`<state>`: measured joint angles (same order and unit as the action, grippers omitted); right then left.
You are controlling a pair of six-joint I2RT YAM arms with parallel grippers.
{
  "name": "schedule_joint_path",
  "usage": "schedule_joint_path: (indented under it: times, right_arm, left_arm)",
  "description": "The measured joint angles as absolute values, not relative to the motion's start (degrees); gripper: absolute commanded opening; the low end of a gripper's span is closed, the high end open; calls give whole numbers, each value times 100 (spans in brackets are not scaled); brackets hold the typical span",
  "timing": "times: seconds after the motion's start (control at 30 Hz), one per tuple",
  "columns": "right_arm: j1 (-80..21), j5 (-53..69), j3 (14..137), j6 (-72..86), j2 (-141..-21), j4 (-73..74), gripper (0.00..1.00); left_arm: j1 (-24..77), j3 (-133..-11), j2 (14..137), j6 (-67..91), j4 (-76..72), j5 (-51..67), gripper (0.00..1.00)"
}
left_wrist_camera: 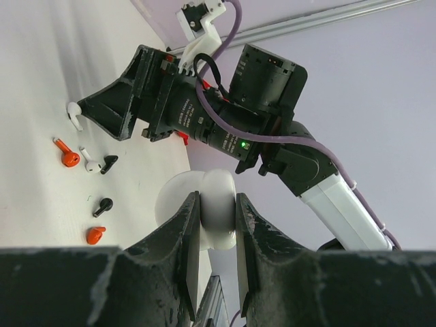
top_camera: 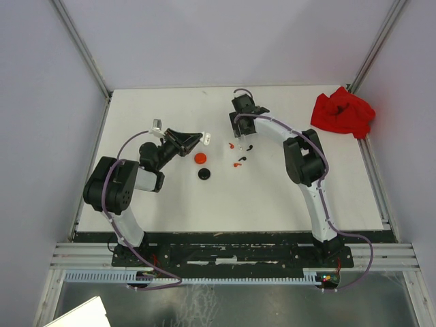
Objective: Insert the wireless bluetooth earbuds into the charging case
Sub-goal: Pick up the earbud from the center of the board.
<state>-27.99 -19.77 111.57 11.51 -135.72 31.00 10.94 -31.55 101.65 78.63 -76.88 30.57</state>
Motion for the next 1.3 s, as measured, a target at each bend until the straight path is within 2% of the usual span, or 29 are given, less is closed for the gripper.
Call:
schedule_joint_path:
  times: [0.2, 0.37, 0.77, 1.3]
  right_arm:
    - [-2788, -1959, 10475, 1214, -13209, 2635, 84]
    - [-2768, -1645, 10366, 1214, -13039, 2587, 80]
    - [-2762, -622, 10512, 1225, -12962, 2661, 68]
    - [-2764, -250, 11010, 1236, -13393, 2906, 57]
  left_arm:
    - [1057, -3155, 10165, 7863, -7690, 3059, 3]
    - [1057, -3155, 10165, 7863, -7690, 3059, 3]
    - [1057, -3155, 10165, 7865, -7690, 3070, 3]
    - [1057, -3155, 10165, 8053, -7695, 3164, 3]
